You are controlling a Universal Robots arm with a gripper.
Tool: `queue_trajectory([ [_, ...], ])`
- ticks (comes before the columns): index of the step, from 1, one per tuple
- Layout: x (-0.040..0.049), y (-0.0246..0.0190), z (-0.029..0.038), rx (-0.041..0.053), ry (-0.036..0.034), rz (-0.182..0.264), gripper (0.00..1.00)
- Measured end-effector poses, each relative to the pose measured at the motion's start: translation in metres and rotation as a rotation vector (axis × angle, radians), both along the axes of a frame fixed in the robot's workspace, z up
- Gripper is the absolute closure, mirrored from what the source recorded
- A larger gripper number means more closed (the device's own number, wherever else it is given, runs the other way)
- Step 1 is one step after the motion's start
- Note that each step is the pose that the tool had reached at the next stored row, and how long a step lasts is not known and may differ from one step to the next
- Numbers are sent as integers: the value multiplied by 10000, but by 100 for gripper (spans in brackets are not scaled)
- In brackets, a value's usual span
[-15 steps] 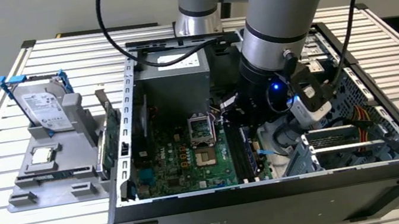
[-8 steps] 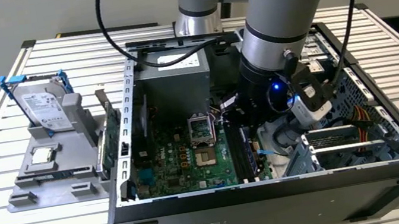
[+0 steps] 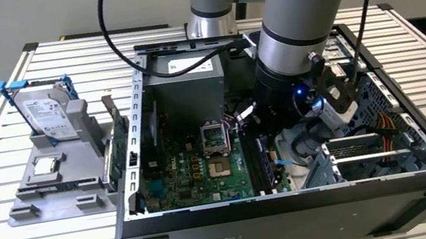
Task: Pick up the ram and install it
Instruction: 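Press down the ram until it locks into place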
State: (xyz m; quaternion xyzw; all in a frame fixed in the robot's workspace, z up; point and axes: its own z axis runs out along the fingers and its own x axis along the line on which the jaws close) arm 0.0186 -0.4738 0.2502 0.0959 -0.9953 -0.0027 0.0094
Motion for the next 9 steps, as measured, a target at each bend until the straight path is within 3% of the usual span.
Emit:
queue_trajectory([
  [9,0,1,0,1,0,972,100],
])
